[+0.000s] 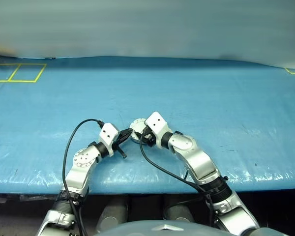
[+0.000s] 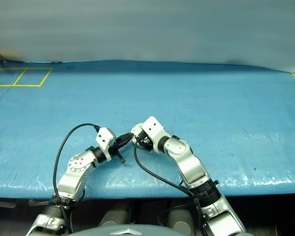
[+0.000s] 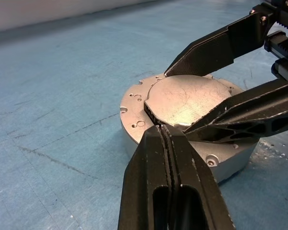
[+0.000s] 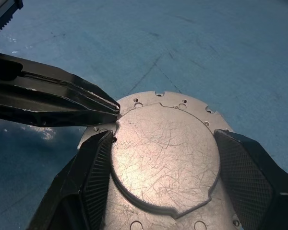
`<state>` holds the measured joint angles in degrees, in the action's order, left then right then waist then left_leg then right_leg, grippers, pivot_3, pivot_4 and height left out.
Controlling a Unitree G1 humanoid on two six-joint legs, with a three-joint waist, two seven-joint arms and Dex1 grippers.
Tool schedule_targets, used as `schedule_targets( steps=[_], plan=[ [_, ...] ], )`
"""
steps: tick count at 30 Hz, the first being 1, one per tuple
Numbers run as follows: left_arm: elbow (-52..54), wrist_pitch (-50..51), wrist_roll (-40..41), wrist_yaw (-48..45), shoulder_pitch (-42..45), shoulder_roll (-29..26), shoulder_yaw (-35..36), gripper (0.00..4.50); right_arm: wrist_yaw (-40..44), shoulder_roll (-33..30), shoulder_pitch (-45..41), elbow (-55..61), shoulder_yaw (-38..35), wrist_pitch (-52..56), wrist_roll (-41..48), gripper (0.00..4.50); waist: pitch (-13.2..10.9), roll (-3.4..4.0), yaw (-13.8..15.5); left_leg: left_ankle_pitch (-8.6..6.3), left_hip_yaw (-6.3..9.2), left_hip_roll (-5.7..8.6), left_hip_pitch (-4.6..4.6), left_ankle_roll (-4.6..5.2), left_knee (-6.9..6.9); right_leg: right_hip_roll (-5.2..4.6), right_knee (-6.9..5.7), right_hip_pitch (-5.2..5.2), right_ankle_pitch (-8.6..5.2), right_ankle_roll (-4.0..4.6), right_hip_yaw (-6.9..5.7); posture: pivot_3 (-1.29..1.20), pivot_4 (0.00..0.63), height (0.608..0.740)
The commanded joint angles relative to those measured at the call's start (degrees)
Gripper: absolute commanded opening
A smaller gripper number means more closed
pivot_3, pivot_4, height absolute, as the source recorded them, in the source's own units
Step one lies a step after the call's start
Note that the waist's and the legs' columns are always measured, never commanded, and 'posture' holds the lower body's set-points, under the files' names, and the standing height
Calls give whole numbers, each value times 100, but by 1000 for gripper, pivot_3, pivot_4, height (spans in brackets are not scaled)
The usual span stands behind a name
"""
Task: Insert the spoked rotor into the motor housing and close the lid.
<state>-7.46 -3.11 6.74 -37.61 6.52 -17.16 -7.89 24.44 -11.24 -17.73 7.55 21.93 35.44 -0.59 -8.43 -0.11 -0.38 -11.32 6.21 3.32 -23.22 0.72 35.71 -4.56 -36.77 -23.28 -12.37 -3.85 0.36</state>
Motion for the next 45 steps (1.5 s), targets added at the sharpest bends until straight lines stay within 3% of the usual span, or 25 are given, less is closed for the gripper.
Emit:
schedule_targets(
  steps=[1, 5, 12, 18, 23, 32, 38, 45],
  plan=[
    [-15, 131, -111, -34, -93, -42, -133, 3, -82, -122, 213, -242, -7, 193, -132, 3353, 0, 0, 2, 0, 0, 0, 0, 0, 0, 0, 0, 0, 0, 0, 0, 0, 150, 740],
    [65, 136, -115, -36, -104, -31, -174, 0, -41, 19, 263, -148, -218, -3, 121, 4484, 0, 1, -3, -1, 2, 0, 0, -1, -2, 0, 2, -1, 0, 0, 0, 0, 150, 740],
    [111, 144, -95, -100, -98, -29, -244, 0, -60, 83, 333, 37, -207, -717, 88, 4484, -1, 2, -7, -11, 3, 0, -5, -18, -2, 0, 4, -6, -1, 0, -2, 0, 150, 740],
    [89, 157, -99, -101, -26, -33, -233, 0, 183, 414, 512, 514, -826, -1444, 906, 4484, -6, 8, -11, 2, 9, 0, -30, 3, -1, 2, 4, -25, 1, -2, -8, 0, 150, 740],
    [107, 151, -97, -129, -15, -36, -245, 0, 290, 529, 599, 660, -1272, -1266, 1552, 4484, -7, 9, -9, 2, 17, 0, -32, 3, -2, 1, 12, -25, 1, -2, -17, 0, 150, 740],
    [158, 134, -78, -138, -80, -37, -237, 0, 22, 550, 732, 564, -2763, 1359, 3731, 4484, -8, 11, 3, 2, 22, 1, -39, 3, -7, -1, 12, -24, -1, 2, -17, 0, 150, 740],
    [157, 141, -78, -143, -87, -65, -207, 0, -70, 609, 875, 572, -2997, 1944, 4318, 4484, -11, 15, -6, 3, 20, -1, -45, 4, -14, 0, 7, -20, -6, 9, -18, 0, 150, 740],
    [154, 147, -89, -110, -63, -65, -190, 0, -501, 832, 800, 171, -2925, 2037, 4176, 4484, -11, 16, -12, 3, 19, 0, -43, 4, -13, -1, 13, -24, -5, 8, -20, 0, 150, 740]
  ],
)
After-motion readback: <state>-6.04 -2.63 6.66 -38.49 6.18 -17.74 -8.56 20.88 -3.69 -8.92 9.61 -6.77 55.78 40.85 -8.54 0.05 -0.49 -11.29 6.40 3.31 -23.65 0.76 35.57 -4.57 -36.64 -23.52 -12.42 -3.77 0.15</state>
